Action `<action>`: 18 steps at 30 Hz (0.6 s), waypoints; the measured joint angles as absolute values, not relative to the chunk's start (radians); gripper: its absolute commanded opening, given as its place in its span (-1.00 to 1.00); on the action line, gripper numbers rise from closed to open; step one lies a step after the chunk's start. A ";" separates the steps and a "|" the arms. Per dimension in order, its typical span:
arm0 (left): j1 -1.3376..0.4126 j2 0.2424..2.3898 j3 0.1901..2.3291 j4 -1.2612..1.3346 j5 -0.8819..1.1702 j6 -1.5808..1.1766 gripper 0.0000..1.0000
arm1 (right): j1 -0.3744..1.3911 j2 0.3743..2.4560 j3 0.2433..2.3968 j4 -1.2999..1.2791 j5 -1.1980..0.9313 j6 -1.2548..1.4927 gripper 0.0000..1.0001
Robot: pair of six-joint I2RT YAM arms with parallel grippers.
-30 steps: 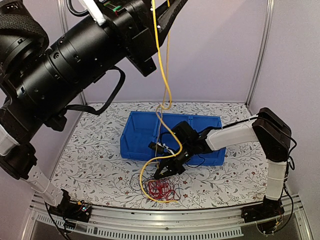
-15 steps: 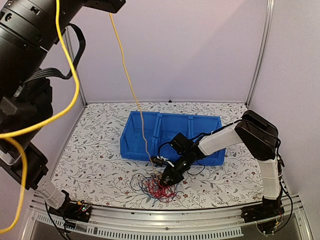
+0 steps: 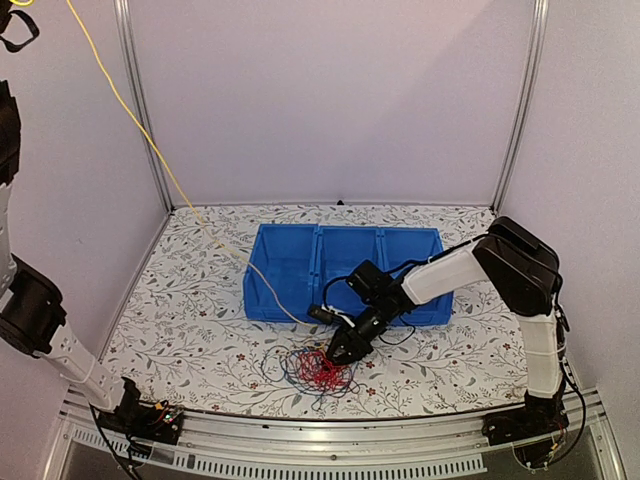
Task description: Untangle the cables
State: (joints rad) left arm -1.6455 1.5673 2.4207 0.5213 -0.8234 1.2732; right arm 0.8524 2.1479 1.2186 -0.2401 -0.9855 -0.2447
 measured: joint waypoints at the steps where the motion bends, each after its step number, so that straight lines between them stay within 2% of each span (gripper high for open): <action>1: -1.629 1.543 2.413 0.540 -0.825 1.291 -1.00 | 0.849 2.145 1.217 -0.241 -0.986 -0.249 -0.37; 6: -1.568 1.414 2.353 0.589 -0.845 1.317 -1.00 | 0.841 2.107 1.196 -0.263 -0.948 -0.286 -0.37; 11: -1.551 1.234 2.088 0.639 -0.901 1.283 -1.00 | 0.836 2.038 1.142 -0.291 -0.884 -0.320 -0.35; 14: -1.520 1.175 1.931 0.619 -0.941 1.213 -1.00 | 0.833 2.012 1.139 -0.323 -0.865 -0.342 -0.28; 18: -1.422 1.165 1.802 0.462 -1.000 1.031 -1.00 | 0.831 1.945 1.142 -0.384 -0.849 -0.384 -0.08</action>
